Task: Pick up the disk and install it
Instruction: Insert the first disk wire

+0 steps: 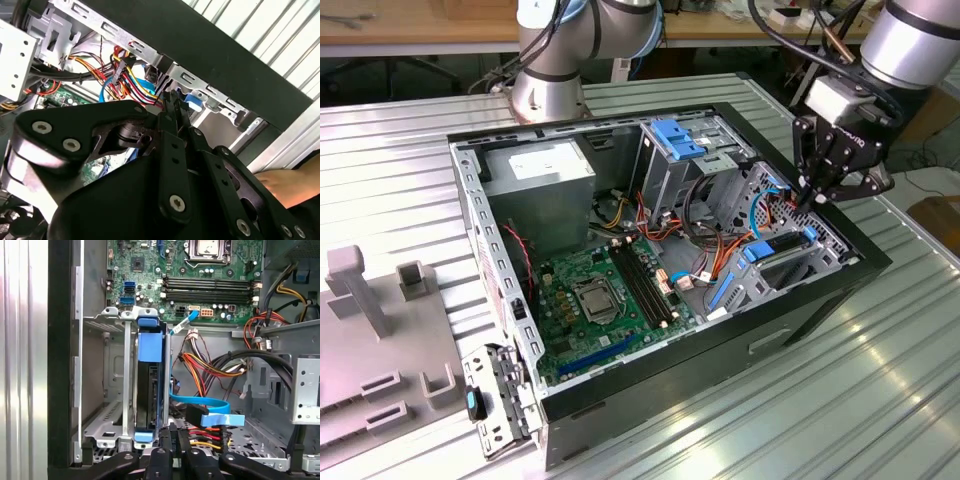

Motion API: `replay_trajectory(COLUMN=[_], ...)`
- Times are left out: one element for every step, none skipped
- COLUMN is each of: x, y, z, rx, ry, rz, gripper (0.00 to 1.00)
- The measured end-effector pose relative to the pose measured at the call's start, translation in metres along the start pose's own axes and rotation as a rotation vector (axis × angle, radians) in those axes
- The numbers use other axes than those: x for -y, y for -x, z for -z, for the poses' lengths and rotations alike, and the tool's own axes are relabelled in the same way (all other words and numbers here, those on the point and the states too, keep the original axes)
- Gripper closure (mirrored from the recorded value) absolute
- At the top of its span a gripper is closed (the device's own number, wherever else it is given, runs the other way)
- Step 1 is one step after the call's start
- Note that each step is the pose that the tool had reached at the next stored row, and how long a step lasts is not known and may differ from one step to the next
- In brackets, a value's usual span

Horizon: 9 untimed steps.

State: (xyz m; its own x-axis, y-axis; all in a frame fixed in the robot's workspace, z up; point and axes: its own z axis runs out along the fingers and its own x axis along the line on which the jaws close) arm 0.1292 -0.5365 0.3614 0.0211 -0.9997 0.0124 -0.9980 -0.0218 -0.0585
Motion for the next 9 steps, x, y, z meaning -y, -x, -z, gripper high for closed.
replay_trajectory(x=[-0.0006, -0.0021, -0.0035, -0.0045, -0.0059, -0.0069, -0.0076, -0.0082, -0.0089], y=[0.0, 0.0001, 0.0001, -0.0002, -0.0009, -0.0019, -0.0033, -0.0052, -0.0076], z=[-0.002, -0.0028, -0.0029, -0.0027, -0.0028, -0.0028, -0.0027, -0.0028, -0.0029], rx=[-0.0011, -0.0014, -0.0008, 0.0009, 0.0054, 0.0093, 0.0127, 0.0157, 0.0181], ry=[0.0002, 0.0003, 0.0003, 0.0003, 0.0001, -0.0001, -0.0002, -0.0004, -0.0004], rz=[-0.015, -0.022, -0.023, -0.023, -0.023, -0.022, -0.022, -0.02, -0.018], gripper=[0.84, 0.84, 0.84, 0.84, 0.84, 0.84, 0.84, 0.84, 0.84])
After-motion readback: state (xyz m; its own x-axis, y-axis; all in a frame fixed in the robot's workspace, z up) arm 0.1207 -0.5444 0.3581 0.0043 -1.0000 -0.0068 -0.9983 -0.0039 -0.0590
